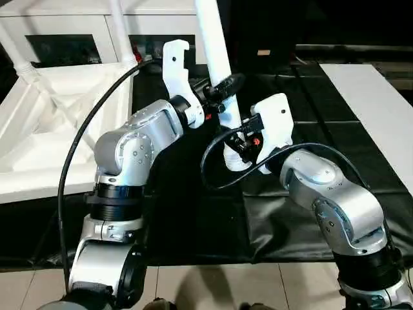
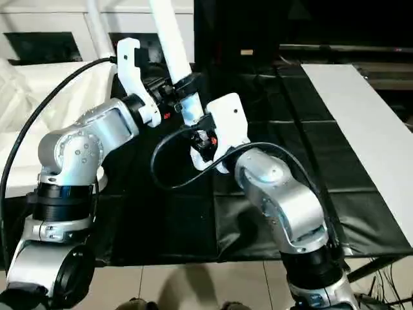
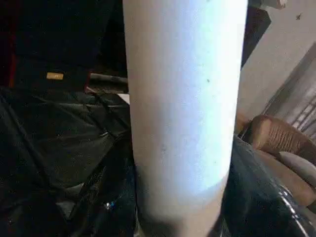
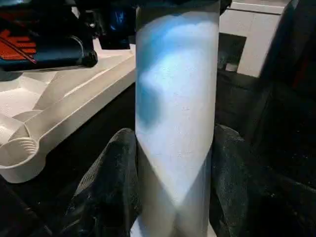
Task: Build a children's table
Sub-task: Pick table leg
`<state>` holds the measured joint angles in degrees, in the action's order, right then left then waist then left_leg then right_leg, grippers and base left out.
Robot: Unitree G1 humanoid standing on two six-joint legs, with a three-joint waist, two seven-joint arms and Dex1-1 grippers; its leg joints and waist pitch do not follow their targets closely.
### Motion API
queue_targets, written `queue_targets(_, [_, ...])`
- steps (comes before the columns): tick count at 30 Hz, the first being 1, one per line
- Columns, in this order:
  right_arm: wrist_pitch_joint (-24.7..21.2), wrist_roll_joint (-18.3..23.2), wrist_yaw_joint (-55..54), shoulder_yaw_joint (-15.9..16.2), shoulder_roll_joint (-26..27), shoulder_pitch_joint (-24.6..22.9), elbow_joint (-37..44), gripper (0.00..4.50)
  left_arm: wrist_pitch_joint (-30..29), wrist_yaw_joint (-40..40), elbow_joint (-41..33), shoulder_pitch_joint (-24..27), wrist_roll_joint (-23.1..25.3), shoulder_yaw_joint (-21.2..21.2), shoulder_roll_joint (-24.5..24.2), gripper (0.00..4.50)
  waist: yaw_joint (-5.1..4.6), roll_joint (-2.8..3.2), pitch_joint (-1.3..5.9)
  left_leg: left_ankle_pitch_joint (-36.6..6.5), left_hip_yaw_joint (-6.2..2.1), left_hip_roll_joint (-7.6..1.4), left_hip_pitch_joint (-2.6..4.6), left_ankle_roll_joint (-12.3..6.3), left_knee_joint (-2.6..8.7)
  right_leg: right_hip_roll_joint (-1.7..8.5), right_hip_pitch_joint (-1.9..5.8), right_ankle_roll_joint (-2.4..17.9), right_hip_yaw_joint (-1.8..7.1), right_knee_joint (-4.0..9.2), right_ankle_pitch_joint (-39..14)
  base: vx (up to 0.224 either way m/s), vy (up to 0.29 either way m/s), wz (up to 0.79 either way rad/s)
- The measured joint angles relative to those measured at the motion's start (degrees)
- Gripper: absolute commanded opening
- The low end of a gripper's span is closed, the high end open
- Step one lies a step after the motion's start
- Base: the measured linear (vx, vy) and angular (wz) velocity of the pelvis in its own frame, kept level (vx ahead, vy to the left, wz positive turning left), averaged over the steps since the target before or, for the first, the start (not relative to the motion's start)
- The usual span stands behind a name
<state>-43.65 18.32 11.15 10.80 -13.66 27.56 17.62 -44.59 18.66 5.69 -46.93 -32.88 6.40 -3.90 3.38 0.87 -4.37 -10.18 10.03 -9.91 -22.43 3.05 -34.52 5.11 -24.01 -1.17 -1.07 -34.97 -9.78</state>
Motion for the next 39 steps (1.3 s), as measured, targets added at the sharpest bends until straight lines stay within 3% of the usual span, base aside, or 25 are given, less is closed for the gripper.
queue_targets(2, [0.28,0.26,0.45,-0.29,0.78,0.00,-0.07,1.83,0.00,0.78,-0.14,-0.01,-0.43,0.16,-0.58,1.90,-0.20,0.00,0.00,0.00,0.00,0.00,0.01,0.00,0.00,-0.01,0.00,0.00,0.01,0.00,0.00,0.000,0.000,0.00])
queue_targets(3, [0.28,1.27,0.66,-0.81,1.66,-0.01,-0.18,2.39,-0.04,1.18,-0.14,-0.06,-0.83,0.42,-1.05,1.88,-0.34,0.00,0.00,0.00,0.00,-0.01,0.01,0.00,0.00,-0.02,-0.01,0.00,0.01,-0.01,0.00,0.000,0.000,0.00])
queue_targets(5, [-0.01,3.60,1.98,-2.35,1.88,0.04,-0.18,2.53,-0.77,3.20,-0.12,-0.14,-1.46,0.50,-2.22,1.88,-0.32,0.00,0.00,0.00,0.00,0.00,0.01,0.00,0.00,-0.02,0.00,0.00,0.01,0.00,0.00,0.000,0.000,0.00])
queue_targets(10, [-8.16,15.13,12.68,-9.10,-4.85,3.38,0.27,3.01,-5.79,14.84,2.13,-1.15,-6.00,-0.10,-7.12,1.86,0.21,0.01,0.00,0.00,0.00,0.02,0.03,-0.01,-0.01,-0.01,0.05,0.01,0.02,-0.01,0.01,0.000,0.000,0.00])
queue_targets(12, [-9.89,17.34,16.06,-10.53,-6.93,3.57,0.35,3.01,-6.75,17.34,2.96,-1.43,-7.43,-0.02,-7.58,1.86,0.32,0.00,0.00,0.00,0.00,0.01,0.04,-0.01,-0.02,-0.01,0.05,0.03,0.02,-0.01,0.02,0.000,0.000,0.00])
queue_targets(18, [-14.79,22.65,25.70,-10.90,-14.58,3.53,0.44,3.01,-8.33,26.73,6.68,-5.02,-11.22,0.09,-9.51,1.86,0.40,0.01,0.00,0.00,0.02,0.00,0.16,-0.02,-0.04,0.00,0.12,0.07,0.02,-0.04,0.04,0.000,0.000,0.00])
queue_targets(23, [-17.72,26.49,28.61,-11.02,-14.73,3.55,0.42,3.01,-9.11,33.70,7.19,-5.90,-12.60,-0.68,-10.51,1.86,0.20,0.03,0.01,0.01,0.03,-0.02,0.20,-0.02,-0.04,-0.01,0.12,0.07,0.02,-0.12,0.04,0.000,0.000,0.00])
queue_targets(29, [-19.51,29.51,29.72,-12.38,-14.51,4.17,0.00,3.01,-9.12,36.56,9.07,-6.24,-12.54,-1.51,-11.83,1.86,0.67,0.03,0.01,0.01,0.03,-0.02,0.19,-0.02,-0.10,0.00,0.14,0.12,0.03,-0.11,0.07,0.000,0.000,0.00])
queue_targets(36, [-21.90,36.01,29.32,-18.65,-12.98,7.01,-2.62,3.01,-10.14,39.37,9.32,-7.36,-13.27,-1.85,-12.37,1.86,1.67,0.04,0.01,0.01,0.04,-0.03,0.20,-0.02,-0.11,0.00,0.13,0.13,0.03,-0.17,0.07,0.000,0.000,0.00])
queue_targets(39, [-22.84,37.59,29.34,-19.64,-13.02,7.01,-3.31,3.01,-10.88,39.98,9.57,-7.37,-14.28,-1.70,-12.41,1.86,1.76,0.04,0.01,0.01,0.05,-0.02,0.19,-0.02,-0.14,0.01,0.13,0.14,0.03,-0.17,0.08,0.000,0.000,0.00])
